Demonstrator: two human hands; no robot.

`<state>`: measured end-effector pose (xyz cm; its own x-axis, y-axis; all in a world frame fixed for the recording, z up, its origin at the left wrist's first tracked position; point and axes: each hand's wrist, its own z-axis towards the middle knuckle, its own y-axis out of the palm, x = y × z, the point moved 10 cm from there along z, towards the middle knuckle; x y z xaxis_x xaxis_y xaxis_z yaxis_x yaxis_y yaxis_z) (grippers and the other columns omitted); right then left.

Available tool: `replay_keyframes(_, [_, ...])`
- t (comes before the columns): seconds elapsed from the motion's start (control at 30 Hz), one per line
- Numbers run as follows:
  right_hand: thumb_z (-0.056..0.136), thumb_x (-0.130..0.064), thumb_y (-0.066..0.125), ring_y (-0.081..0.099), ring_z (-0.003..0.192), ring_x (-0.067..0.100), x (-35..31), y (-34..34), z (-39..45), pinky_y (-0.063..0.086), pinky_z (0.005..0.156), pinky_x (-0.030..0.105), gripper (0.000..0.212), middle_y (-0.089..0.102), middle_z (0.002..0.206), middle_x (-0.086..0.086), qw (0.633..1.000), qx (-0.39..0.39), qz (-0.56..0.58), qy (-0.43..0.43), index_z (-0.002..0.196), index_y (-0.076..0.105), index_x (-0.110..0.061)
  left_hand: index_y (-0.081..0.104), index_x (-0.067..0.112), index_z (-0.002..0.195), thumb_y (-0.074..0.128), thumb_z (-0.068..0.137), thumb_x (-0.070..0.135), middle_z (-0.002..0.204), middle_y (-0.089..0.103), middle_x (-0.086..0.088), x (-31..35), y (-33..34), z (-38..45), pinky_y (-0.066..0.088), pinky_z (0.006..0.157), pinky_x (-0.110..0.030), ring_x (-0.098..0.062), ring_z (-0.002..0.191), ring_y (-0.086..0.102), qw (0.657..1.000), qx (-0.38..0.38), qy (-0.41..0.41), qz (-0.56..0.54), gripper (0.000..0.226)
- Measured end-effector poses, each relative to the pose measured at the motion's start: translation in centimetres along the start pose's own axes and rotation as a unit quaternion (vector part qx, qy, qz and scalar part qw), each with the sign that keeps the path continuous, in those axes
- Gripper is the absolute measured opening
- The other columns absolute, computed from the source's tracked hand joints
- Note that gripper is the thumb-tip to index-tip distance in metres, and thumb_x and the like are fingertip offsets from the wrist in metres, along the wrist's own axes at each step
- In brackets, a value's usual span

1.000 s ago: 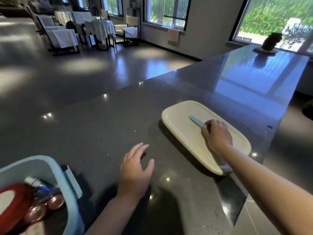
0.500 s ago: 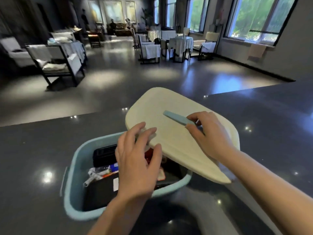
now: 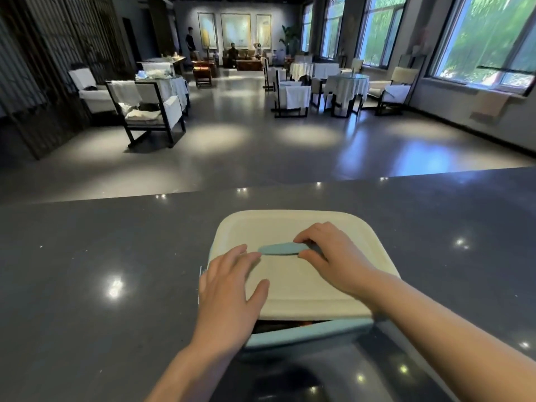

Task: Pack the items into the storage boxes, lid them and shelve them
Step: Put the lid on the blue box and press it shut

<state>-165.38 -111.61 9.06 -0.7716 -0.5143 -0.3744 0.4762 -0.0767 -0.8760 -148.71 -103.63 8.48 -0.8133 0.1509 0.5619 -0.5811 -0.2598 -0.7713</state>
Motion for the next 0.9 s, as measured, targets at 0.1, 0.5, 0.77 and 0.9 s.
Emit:
replay_keyframes(0.1, [0.093, -0.028, 0.057, 0.046, 0.094, 0.005, -0.5, 0.2, -0.1, 0.040, 0.084, 0.023, 0.016, 0.059, 0.102, -0.015, 1.000, -0.016, 0.017, -0.014, 0.108, 0.062, -0.027, 0.045, 0.040, 0.129, 0.052, 0.088, 0.045, 0.144, 0.028, 0.023, 0.1, 0.2, 0.1, 0.011, 0.106, -0.024, -0.001, 0.133, 0.017, 1.000, -0.020, 0.006, 0.020, 0.042])
replay_keyframes(0.5, [0.095, -0.031, 0.055, 0.050, 0.111, 0.000, -0.2, 1.3, -1.7, 0.042, 0.094, 0.017, 0.024, 0.050, 0.125, -0.015, 0.996, -0.035, 0.079, 0.011, 0.117, 0.062, -0.027, 0.016, 0.036, 0.147, 0.026, 0.090, 0.064, 0.158, 0.006, 0.012, 2.1, 6.1, 3.2, 0.004, 0.117, -0.036, -0.015, 0.145, -0.002, 0.981, -0.145, 0.054, 0.114, 0.064])
replay_keyframes(0.77, [0.090, -0.045, 0.057, 0.036, 0.130, 0.021, 8.6, -3.5, -6.0, 0.033, 0.103, 0.033, 0.056, 0.046, 0.140, 0.000, 0.949, 0.075, -0.078, 0.296, 0.137, 0.044, -0.018, 0.017, 0.041, 0.145, 0.008, 0.085, 0.069, 0.158, 0.007, 0.012, 3.9, 9.5, 5.3, 0.004, 0.118, -0.039, -0.013, 0.145, -0.001, 0.971, -0.160, 0.097, 0.147, 0.067])
replay_keyframes(0.9, [0.079, -0.060, 0.066, 0.059, 0.110, 0.020, 12.1, -1.6, -9.5, 0.048, 0.081, 0.024, 0.080, 0.059, 0.125, 0.002, 0.862, 0.044, 0.171, 0.475, 0.138, 0.043, -0.011, 0.012, 0.043, 0.146, 0.016, 0.093, 0.061, 0.158, 0.002, 0.014, 3.8, 9.6, 5.1, 0.001, 0.118, -0.038, -0.011, 0.145, -0.005, 0.970, -0.167, 0.097, 0.149, 0.057])
